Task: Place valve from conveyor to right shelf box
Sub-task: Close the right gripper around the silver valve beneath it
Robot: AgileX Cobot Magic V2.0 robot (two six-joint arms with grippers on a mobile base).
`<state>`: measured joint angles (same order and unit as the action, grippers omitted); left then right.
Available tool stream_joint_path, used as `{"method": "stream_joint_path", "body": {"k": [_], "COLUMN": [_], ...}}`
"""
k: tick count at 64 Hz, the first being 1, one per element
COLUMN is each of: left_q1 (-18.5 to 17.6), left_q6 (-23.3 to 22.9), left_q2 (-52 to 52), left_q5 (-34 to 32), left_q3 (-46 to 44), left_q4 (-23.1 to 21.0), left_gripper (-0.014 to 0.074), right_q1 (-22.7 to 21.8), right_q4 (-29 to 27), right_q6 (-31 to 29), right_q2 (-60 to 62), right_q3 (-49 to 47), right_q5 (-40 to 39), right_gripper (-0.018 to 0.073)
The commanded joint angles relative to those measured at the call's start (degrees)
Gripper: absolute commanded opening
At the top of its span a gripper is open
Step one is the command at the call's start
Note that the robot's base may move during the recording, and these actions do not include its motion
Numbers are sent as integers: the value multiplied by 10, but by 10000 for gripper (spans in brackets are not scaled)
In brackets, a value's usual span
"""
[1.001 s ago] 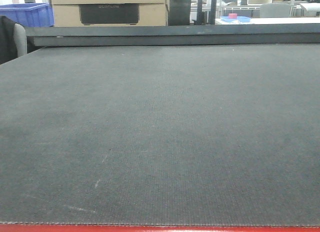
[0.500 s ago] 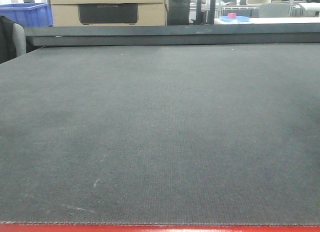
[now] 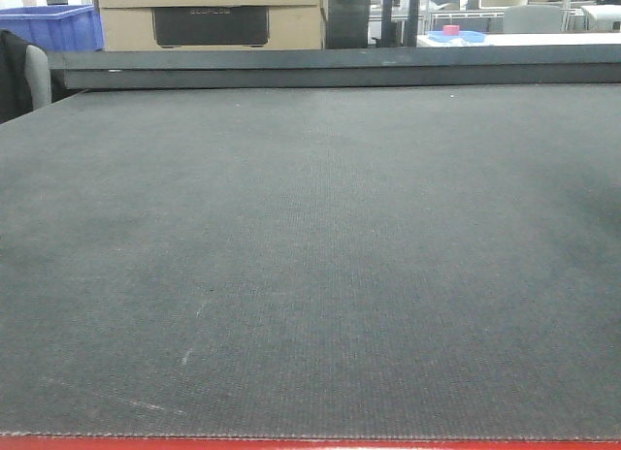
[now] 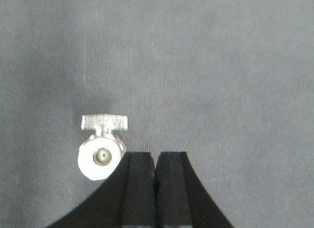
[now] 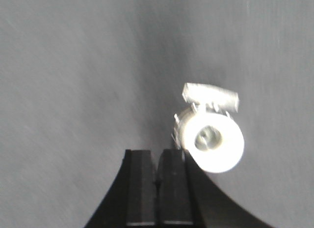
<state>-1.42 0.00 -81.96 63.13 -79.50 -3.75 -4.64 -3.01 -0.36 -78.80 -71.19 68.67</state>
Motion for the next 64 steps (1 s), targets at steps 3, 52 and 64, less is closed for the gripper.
{"method": "stream_joint_path", "body": {"k": [3,52,64], "left_q1": [2,2,2], "left_q6": [-7,-7,-7], "left_q2": [-8,-9,-9], "left_q5": [5,4,6], "left_q3": [-7,-7,-7], "left_q4": [-6,-6,-6], "left_gripper": [-111,-111,-111], "right_q1": [-4,-62,-61], "right_q4": [11,7,6], "right_q6": [-12,-32,-32], "right_q2": [-32,-93,-124], "right_q3": [-17,-13,12], "right_q5": [12,-16,-43], "right_gripper": [-167,426,426]}}
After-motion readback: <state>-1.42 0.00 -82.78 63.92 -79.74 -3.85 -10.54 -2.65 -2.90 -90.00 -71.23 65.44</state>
